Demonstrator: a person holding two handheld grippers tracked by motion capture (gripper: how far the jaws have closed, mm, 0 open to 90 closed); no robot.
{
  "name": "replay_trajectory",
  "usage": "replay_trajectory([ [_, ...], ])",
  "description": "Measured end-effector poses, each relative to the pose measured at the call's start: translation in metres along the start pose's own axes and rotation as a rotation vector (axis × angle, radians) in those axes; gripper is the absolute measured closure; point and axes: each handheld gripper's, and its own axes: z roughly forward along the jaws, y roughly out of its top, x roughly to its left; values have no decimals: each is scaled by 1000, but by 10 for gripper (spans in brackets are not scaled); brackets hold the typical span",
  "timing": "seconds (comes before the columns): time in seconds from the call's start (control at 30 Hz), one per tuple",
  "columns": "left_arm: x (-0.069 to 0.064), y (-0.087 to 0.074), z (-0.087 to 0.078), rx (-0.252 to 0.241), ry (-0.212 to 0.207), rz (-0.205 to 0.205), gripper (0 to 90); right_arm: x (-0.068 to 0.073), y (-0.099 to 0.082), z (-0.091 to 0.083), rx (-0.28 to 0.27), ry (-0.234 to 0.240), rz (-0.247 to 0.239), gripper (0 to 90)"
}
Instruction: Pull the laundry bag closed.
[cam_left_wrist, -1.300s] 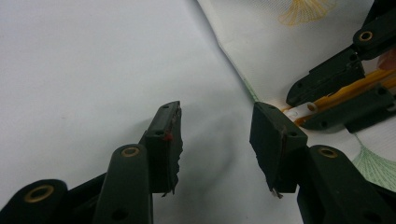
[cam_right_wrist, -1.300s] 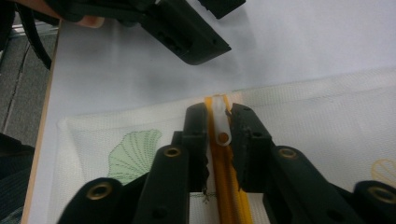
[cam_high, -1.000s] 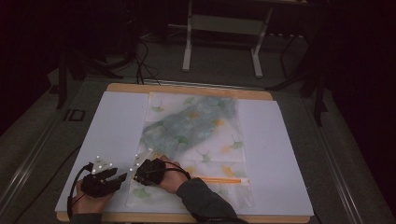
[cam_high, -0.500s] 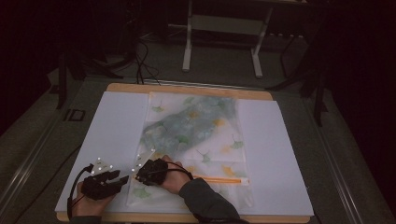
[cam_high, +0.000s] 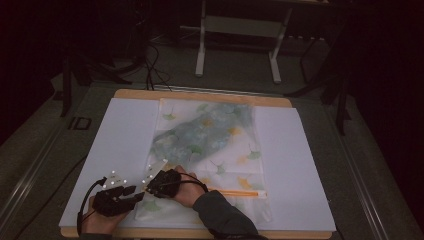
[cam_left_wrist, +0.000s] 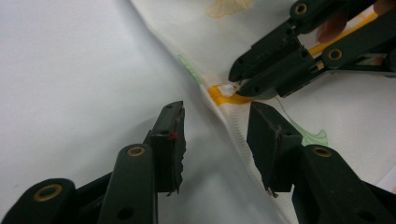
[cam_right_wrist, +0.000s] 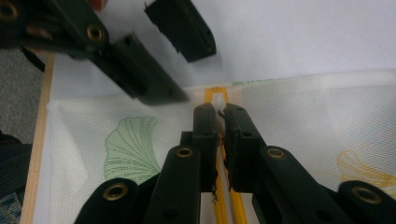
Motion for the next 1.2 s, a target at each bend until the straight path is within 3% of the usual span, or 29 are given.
replay_trajectory([
  [0.43, -6, 5, 15, 45, -49, 13, 667, 0, 3, -10, -6, -12, -25, 838],
  [0.77, -7, 7, 17, 45, -58, 10, 865, -3, -6, -6, 9, -3, -18, 838],
  [1.2, -7, 7, 14, 26, -73, 7, 885, -5, -13, -2, 6, 8, -5, 841],
])
